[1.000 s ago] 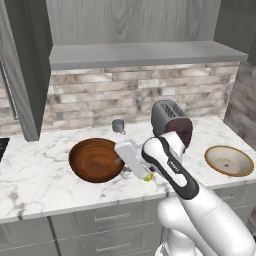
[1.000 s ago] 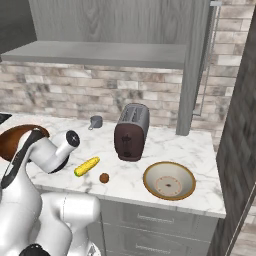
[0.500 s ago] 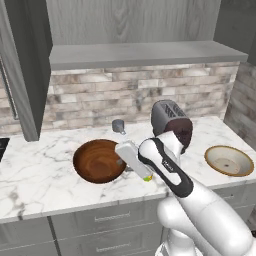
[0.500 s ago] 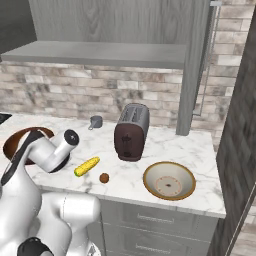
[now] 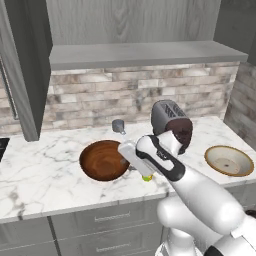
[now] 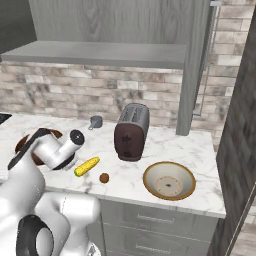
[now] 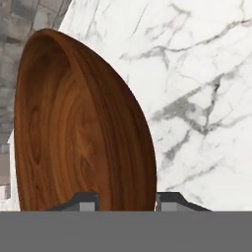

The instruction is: Pick both bowls and place them on the counter. Then place the cookie dough ball in one bowl and place the corn in the other bowl.

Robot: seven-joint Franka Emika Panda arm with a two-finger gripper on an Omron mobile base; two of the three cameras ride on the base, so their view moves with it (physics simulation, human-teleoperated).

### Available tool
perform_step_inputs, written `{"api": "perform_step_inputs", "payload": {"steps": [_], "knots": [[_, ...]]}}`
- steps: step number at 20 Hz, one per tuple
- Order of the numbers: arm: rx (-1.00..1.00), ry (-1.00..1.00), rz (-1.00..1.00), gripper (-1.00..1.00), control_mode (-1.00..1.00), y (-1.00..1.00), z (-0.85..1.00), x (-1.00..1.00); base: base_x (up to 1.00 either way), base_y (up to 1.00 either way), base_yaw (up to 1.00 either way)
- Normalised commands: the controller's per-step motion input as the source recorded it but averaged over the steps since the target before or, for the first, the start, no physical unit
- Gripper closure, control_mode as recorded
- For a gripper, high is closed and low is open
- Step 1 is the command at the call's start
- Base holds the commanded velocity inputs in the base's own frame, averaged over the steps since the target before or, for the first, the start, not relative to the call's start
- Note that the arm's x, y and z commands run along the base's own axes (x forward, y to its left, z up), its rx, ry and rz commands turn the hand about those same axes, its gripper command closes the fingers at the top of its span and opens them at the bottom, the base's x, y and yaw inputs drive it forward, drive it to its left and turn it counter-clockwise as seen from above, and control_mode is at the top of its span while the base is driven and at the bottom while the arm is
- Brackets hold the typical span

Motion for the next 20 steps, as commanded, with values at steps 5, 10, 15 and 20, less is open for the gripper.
{"api": "perform_step_inputs", "payload": {"steps": [5,10,15,20], "knots": [[-0.04,0.02,-0.05,1.0,-1.0,0.0,-0.33,0.26,0.0,0.0,0.0],[0.0,0.01,-0.03,1.0,-1.0,0.0,-0.22,0.16,0.0,0.0,0.0],[0.0,0.01,-0.01,1.0,-1.0,0.01,-0.22,0.14,0.0,0.0,0.0],[0.0,0.0,-0.01,1.0,-1.0,0.04,-0.21,0.09,0.0,0.0,0.0]]}}
